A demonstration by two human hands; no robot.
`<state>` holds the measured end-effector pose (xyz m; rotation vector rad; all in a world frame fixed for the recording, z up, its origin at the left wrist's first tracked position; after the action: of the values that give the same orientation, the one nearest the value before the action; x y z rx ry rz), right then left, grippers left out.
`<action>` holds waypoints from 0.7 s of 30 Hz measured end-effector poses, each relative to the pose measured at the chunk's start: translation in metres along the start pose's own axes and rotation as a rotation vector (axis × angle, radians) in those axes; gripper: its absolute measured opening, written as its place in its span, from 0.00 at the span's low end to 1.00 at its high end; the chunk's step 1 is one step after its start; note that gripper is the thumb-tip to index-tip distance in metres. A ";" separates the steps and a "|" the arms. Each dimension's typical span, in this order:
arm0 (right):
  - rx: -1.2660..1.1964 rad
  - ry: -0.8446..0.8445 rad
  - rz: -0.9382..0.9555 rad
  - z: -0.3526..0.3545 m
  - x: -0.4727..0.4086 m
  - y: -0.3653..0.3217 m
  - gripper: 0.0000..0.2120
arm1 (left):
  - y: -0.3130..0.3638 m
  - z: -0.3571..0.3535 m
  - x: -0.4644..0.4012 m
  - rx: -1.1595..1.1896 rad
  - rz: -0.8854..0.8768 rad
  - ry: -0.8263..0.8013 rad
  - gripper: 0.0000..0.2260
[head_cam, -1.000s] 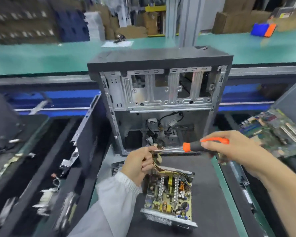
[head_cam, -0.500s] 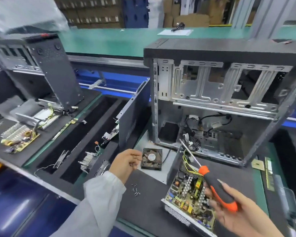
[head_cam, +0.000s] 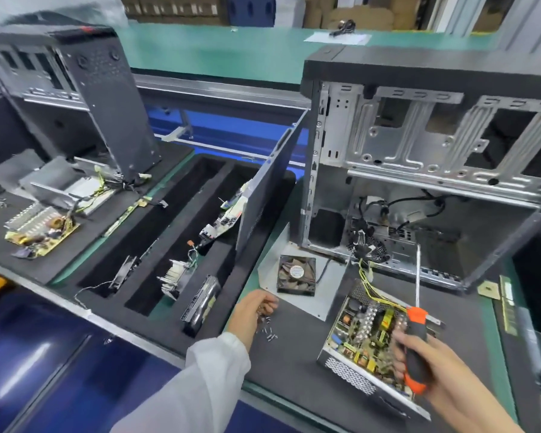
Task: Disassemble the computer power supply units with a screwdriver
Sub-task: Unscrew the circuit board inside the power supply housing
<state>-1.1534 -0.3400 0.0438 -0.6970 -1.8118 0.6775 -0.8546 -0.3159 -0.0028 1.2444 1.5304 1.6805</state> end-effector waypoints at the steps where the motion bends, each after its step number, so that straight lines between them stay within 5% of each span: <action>1: 0.002 0.017 0.013 0.001 0.001 0.002 0.12 | 0.000 0.000 0.002 0.025 0.023 -0.007 0.12; 8: 0.142 0.175 0.153 0.006 0.016 0.002 0.11 | 0.000 -0.011 0.009 0.113 0.004 -0.138 0.25; 14: 0.462 0.326 0.306 0.002 0.029 -0.007 0.03 | 0.007 -0.023 0.013 0.022 -0.058 -0.188 0.21; 21: 0.951 0.512 0.421 -0.006 0.037 -0.025 0.10 | 0.051 -0.059 0.020 -0.443 -0.459 -0.267 0.14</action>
<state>-1.1623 -0.3290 0.0864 -0.5126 -0.7206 1.3594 -0.9062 -0.3362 0.0560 0.7740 1.0975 1.3818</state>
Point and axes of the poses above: each hand's wrist, its own x-axis away from the middle knuckle, its own z-axis out of the back of the hand, y = z × x, the point moved 9 cm from there along -x, towards the middle knuckle, and after that the axes turned 3 degrees about -z, right-handed, at the moved point
